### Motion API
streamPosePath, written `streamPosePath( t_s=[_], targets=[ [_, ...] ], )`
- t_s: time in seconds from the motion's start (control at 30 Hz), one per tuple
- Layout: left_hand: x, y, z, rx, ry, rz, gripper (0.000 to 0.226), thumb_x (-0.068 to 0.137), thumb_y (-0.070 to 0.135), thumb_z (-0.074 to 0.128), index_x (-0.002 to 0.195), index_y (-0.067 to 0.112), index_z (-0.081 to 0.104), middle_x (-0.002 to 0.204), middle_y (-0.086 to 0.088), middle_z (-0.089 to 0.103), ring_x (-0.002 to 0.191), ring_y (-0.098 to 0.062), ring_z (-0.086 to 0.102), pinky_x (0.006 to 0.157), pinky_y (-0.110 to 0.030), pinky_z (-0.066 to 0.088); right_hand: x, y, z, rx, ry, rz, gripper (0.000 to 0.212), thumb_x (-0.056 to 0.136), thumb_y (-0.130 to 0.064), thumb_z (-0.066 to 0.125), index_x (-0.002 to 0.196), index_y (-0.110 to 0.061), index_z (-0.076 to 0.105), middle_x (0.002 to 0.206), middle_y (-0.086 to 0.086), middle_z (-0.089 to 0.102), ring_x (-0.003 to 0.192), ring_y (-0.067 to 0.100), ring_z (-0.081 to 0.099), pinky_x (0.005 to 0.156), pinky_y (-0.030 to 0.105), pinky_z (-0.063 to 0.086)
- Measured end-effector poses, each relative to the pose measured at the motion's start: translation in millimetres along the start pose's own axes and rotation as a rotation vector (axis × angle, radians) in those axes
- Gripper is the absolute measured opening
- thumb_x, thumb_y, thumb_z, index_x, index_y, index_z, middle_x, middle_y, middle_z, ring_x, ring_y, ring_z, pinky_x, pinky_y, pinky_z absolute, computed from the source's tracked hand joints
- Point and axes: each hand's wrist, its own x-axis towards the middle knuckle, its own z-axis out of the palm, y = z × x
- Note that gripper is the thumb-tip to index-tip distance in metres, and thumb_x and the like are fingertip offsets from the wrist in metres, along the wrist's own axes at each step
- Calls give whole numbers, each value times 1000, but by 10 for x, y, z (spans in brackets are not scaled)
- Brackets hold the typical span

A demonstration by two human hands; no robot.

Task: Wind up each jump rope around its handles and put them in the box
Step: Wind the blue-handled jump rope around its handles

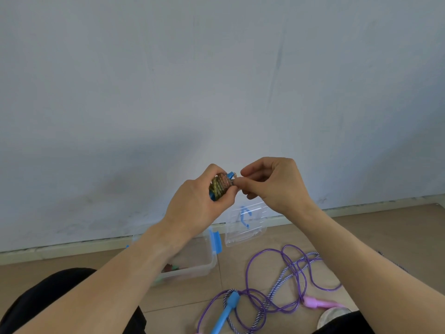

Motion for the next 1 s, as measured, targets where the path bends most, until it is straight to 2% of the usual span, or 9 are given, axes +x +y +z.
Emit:
streamPosePath(
  t_s=[0.07,0.2,0.3,0.43,0.6,0.73,0.83,0.9,1.0],
  targets=[
    [-4,-2,2,28,-4,10,38,84,62,55,107,31,52,72,6,64,58,-14,61,51,-33,50,-2,10,8,-2,7,22,22,73,-20,86,85,-10,71,63,3,73,55,17,70,58,27,59],
    [-2,17,29,58,24,10,44,82,64,52,107,28,49,69,8,62,54,-13,59,45,-26,44,-3,12,51,23,90,36,19,72,-14,85,81,-13,68,63,2,72,51,14,69,50,18,50],
    [4,10,28,62,22,-1,44,83,63,55,107,26,48,72,7,63,55,-12,60,47,-28,47,-9,34,85,66,104,47,19,72,-14,85,78,-11,67,64,3,72,51,13,68,51,17,50],
    [3,-27,-7,68,18,-6,39,85,58,61,105,28,48,72,8,63,55,-11,59,47,-26,46,-38,53,95,104,54,60,31,74,-12,84,64,-11,55,65,10,72,53,15,67,56,26,57],
    [12,-40,-42,98,39,15,39,85,57,61,106,27,47,70,10,61,53,-11,57,46,-20,38,-43,44,88,200,21,60,28,78,-5,80,66,-7,54,72,18,73,63,24,73,68,37,62],
    [7,-28,-36,77,49,23,39,84,57,62,106,26,48,72,9,63,56,-10,59,47,-25,44,-53,33,96,179,29,46,33,77,-9,81,70,-10,49,70,8,75,60,20,71,67,35,61],
    [-7,-2,-26,3,53,-2,41,83,58,62,106,27,49,76,11,63,59,-7,61,49,-22,47,-84,13,124,83,98,-22,43,78,-12,80,68,-12,39,69,3,74,57,19,70,58,32,57],
    [-4,12,-36,6,61,8,42,82,59,61,105,27,48,76,12,63,60,-6,62,49,-21,48,-102,15,167,78,169,-53,47,78,-10,78,65,-13,32,68,2,74,60,21,70,57,37,56],
    [1,28,-57,39,78,40,43,82,58,61,107,26,47,78,12,64,61,-6,63,50,-24,50,-130,47,236,146,252,-84,48,77,-6,75,63,-14,30,68,2,73,63,19,71,60,39,60]
  ],
)
